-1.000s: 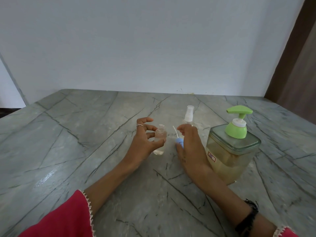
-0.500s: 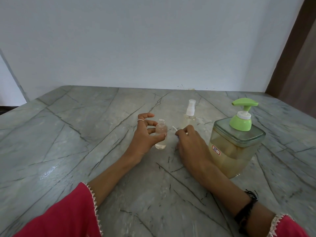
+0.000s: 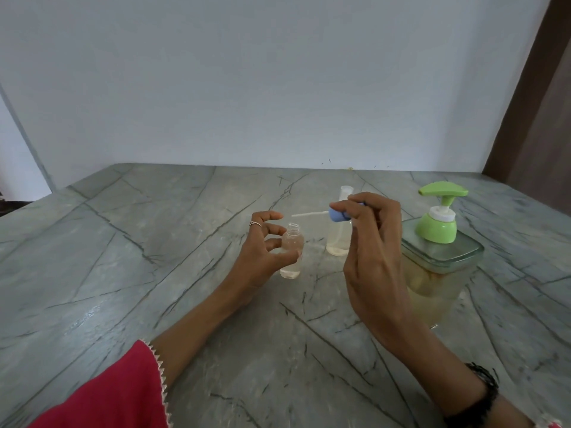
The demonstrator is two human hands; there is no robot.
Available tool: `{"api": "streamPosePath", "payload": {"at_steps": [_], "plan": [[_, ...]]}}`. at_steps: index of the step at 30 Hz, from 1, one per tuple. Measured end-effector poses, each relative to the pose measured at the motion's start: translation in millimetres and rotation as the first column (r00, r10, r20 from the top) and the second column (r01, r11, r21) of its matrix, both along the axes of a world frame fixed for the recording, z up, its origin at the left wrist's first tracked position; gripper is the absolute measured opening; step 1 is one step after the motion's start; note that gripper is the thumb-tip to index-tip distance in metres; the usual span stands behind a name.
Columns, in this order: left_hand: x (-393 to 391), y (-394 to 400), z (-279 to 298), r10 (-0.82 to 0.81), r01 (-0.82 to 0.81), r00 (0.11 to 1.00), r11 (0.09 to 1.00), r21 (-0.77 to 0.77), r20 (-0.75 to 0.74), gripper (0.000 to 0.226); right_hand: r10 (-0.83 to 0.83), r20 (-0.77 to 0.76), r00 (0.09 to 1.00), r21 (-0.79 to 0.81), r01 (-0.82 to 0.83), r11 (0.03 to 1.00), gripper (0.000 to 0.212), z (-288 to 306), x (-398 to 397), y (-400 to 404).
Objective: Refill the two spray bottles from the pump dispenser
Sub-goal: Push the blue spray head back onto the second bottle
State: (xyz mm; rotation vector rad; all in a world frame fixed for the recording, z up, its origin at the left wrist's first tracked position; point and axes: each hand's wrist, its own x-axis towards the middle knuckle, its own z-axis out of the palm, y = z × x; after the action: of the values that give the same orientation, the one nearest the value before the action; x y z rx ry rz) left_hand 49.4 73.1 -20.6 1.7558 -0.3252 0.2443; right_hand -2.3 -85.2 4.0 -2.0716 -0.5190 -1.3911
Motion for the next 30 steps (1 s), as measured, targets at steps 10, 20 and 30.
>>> {"api": "streamPosePath", "payload": {"at_steps": [10,20,30], "plan": [[-1,-3,1,-0.001,0.000,0.999,0.999,0.035,0.041,0.059,0.012,0.037,0.999,-0.035,-0.011,0.999,0.046,-3,10,-3],[-11,-9,6,-0.085,0.084,0.995,0.996,0.026,0.041,0.060,0.374,-0.138,0.917,0.328,-0.314,0.891,0.025,5,4,9],[-16,-11,2,-0.150,0.151,0.989,0.987,-0.050,0.017,0.062,0.528,-0.372,0.764,0.364,-0.403,0.840,0.022,-12,13,9]]}}
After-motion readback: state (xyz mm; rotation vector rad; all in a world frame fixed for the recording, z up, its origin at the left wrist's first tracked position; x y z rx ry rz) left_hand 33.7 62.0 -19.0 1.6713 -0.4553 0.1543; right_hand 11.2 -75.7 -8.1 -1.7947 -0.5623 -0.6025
